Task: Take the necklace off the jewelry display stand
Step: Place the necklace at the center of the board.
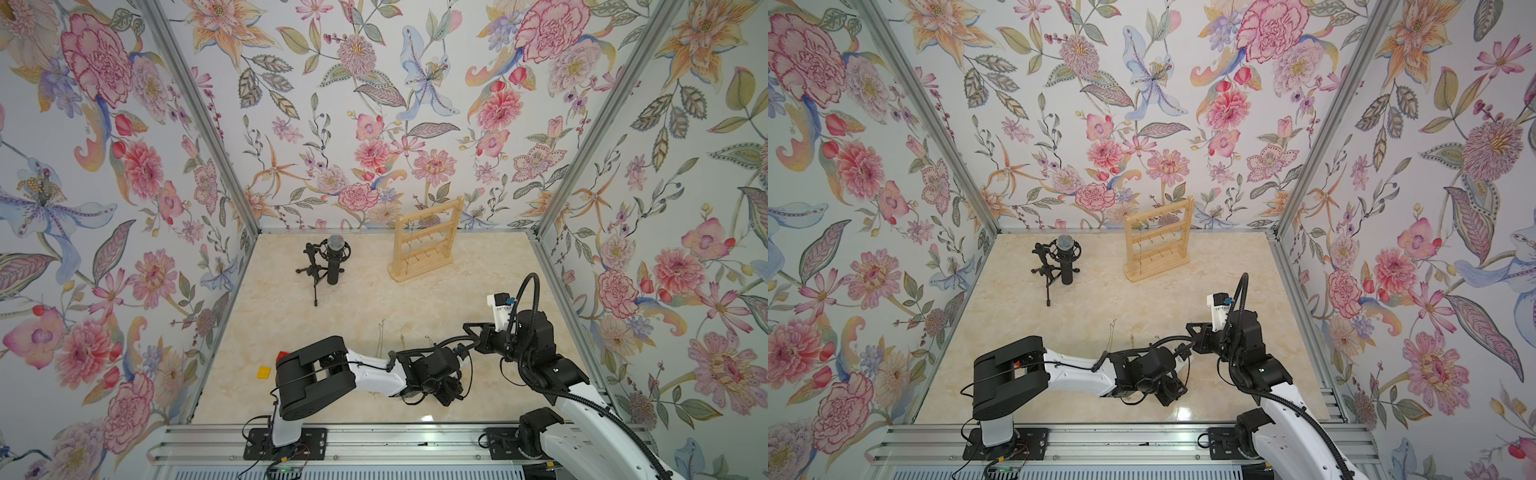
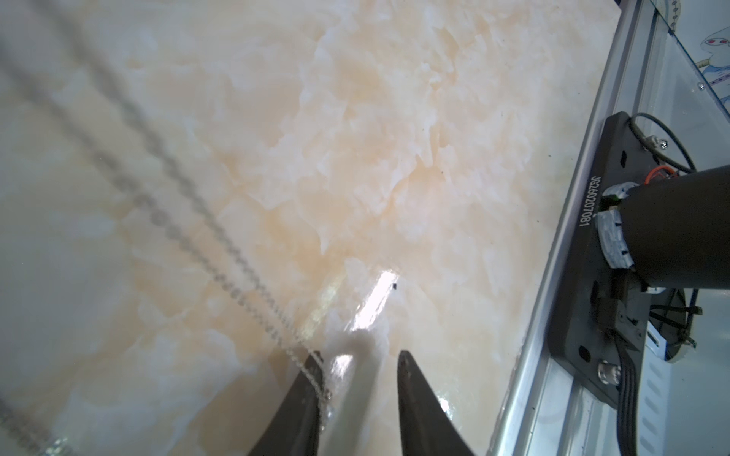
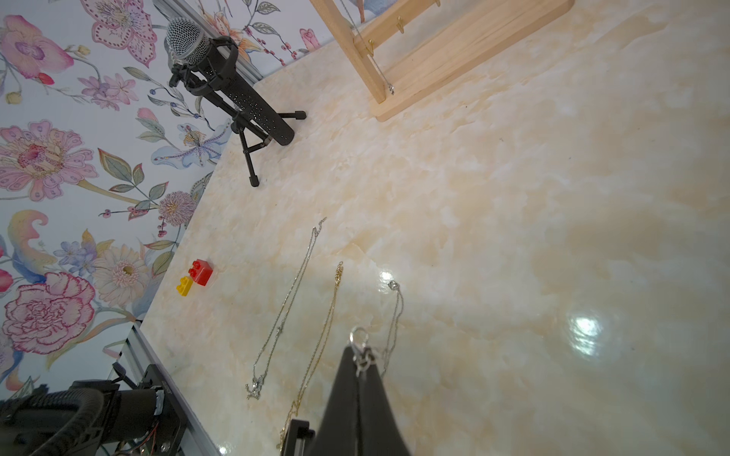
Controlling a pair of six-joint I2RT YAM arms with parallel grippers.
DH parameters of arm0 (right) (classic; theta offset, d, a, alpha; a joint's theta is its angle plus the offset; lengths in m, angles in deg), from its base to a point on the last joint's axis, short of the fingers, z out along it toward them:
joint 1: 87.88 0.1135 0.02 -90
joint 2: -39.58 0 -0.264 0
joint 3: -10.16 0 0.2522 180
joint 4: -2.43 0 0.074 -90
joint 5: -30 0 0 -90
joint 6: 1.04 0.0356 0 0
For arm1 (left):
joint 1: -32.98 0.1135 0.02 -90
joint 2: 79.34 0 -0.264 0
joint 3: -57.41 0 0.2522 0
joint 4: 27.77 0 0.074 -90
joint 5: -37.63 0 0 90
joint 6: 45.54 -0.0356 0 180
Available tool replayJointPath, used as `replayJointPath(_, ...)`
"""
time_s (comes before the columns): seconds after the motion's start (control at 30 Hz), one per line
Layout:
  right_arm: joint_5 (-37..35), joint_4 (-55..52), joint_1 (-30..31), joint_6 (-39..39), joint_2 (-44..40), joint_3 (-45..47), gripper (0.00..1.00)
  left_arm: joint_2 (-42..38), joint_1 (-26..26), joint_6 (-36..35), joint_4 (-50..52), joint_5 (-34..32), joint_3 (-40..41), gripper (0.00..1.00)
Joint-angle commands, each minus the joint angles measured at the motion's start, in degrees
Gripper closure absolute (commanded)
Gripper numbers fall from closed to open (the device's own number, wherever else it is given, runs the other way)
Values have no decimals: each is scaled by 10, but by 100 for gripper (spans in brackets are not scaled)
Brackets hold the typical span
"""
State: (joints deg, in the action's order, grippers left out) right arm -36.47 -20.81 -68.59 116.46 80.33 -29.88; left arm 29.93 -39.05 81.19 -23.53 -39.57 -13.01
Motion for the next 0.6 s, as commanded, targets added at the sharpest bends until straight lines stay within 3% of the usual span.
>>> replayJointPath(0.0, 30, -21, -1, 8, -25, -1, 100, 27, -11, 18, 70, -11, 33, 66)
replayJointPath(0.57, 68, -47, 3, 28, -74, 16, 100, 9, -18, 19, 55, -24, 44, 61)
